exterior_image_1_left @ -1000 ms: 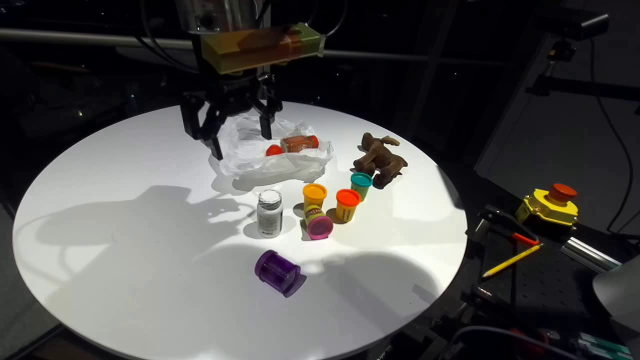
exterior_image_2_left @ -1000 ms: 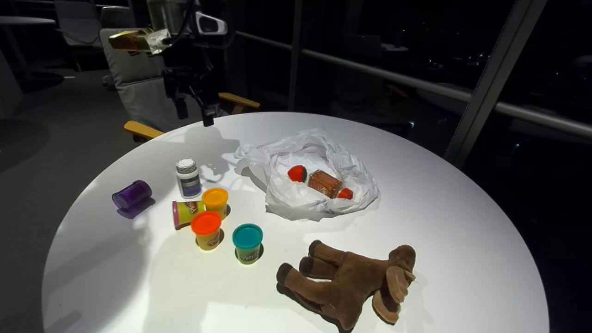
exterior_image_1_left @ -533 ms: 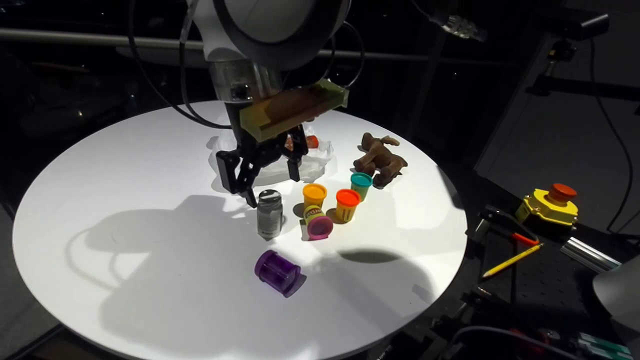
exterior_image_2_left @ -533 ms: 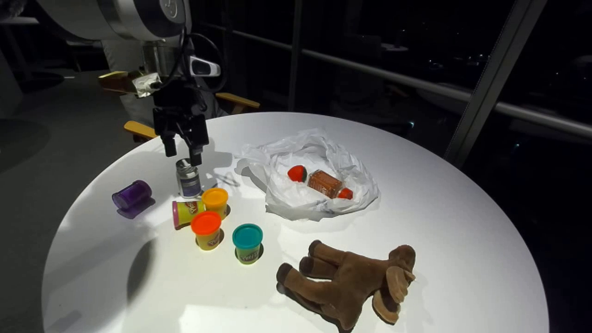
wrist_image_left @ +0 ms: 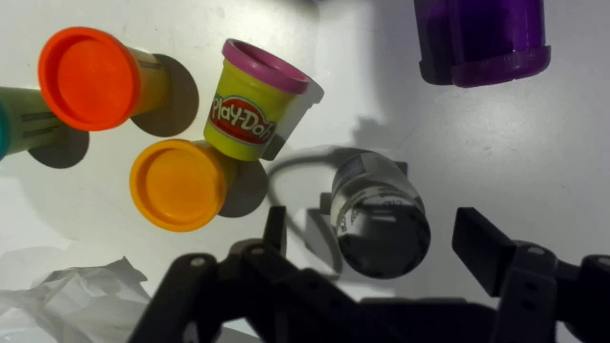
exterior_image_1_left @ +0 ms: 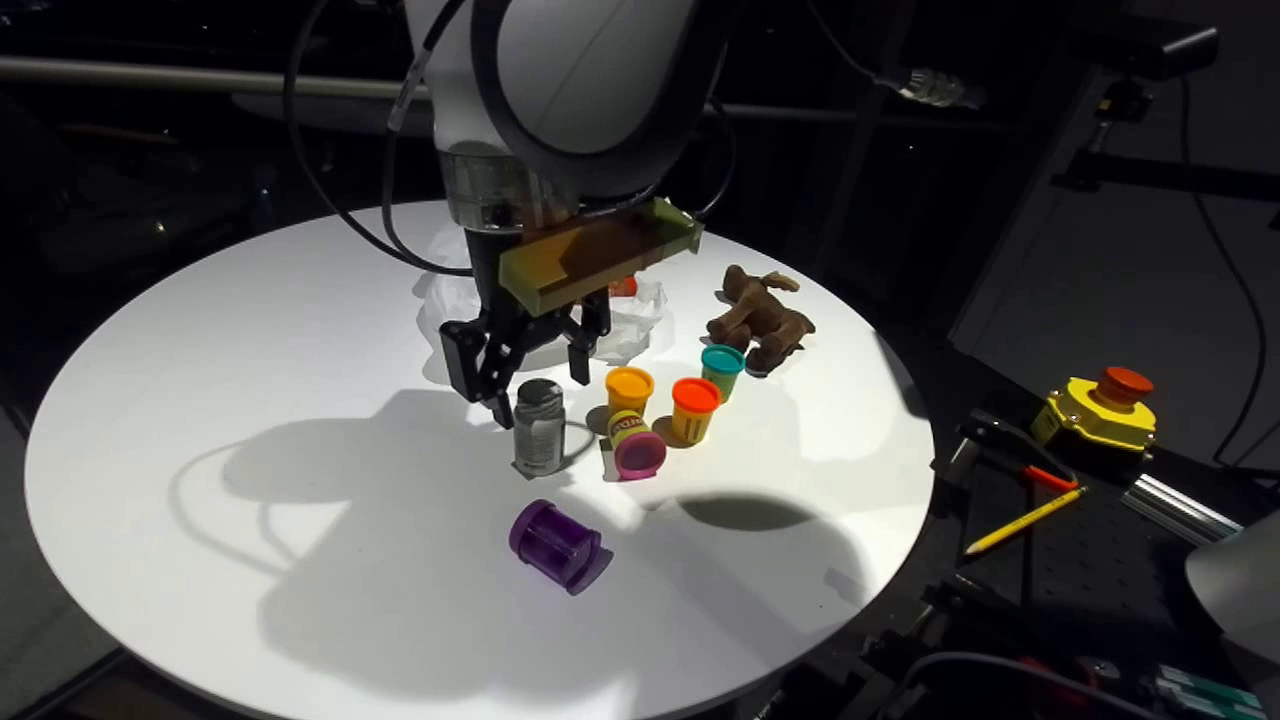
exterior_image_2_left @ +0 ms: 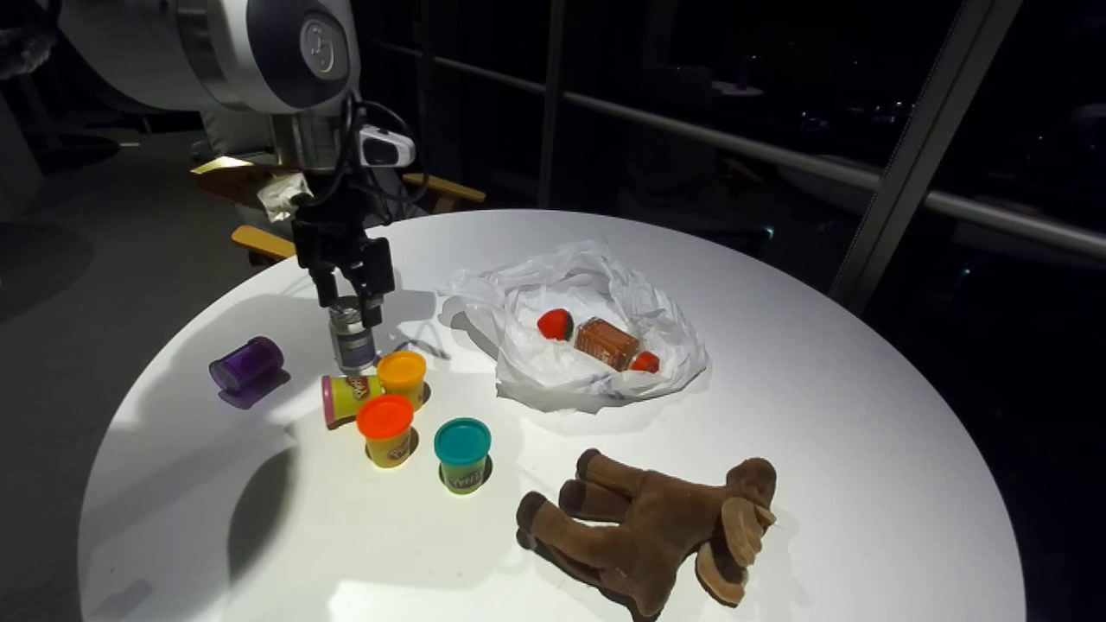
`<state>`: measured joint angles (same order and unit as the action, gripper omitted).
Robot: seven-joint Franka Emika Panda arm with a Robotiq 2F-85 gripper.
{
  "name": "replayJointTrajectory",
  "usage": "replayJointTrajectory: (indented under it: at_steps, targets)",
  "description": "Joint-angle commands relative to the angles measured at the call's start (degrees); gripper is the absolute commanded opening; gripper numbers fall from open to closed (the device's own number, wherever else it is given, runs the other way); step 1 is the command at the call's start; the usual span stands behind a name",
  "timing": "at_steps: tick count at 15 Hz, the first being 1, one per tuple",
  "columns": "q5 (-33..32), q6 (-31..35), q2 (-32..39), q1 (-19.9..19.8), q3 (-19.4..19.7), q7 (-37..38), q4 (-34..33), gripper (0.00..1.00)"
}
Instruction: Place the container, strawberry toy and moose toy inside the white plastic bag
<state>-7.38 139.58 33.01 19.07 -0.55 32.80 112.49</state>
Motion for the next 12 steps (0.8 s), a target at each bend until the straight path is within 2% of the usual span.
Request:
replayJointTrajectory:
  at_steps: [1,5,9,12]
  targets:
    - [2.49,4.15,-0.38,-1.68,-1.06,-3.09,1.53,0.58]
    - [4.51,2.49,-1.87,-1.82,-1.15,-4.75,2.23,0.27]
    - [1.52,0.06,-6.04,-0.07,1.5,-2.35,0.96,0.26]
    - [-0.68,-1.24,-7.92,-0.98,3.38,-2.17,-2.59,0.26]
